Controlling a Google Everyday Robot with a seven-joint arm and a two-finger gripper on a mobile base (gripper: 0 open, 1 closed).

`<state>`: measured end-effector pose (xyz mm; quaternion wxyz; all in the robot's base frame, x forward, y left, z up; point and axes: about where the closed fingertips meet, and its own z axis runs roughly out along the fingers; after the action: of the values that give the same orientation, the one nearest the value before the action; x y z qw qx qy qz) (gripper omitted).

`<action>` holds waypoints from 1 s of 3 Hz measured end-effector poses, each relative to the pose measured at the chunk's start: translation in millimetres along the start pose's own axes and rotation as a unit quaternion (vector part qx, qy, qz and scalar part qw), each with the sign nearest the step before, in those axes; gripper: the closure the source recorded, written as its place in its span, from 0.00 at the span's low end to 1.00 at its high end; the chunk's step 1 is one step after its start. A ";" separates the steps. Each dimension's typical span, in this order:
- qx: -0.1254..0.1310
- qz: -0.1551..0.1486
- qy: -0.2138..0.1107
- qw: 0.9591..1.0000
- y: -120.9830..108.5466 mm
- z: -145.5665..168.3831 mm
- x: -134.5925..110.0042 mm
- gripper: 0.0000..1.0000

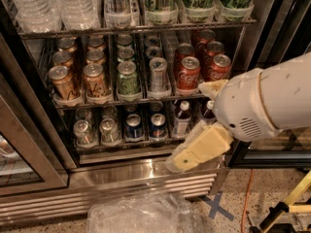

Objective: Pick orange can from middle shelf of fridge

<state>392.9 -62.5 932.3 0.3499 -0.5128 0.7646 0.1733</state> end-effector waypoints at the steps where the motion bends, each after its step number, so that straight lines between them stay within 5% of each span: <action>1: -0.003 0.026 -0.041 0.999 17.0 38.2 -9.4 0.00; 3: 0.006 0.058 -0.121 0.991 52.4 111.6 -36.5 0.00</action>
Offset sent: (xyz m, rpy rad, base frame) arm 0.0004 0.1258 -0.0767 0.3198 -0.0137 -0.1209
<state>393.7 52.9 875.9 0.4320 -0.4410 0.7461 0.2493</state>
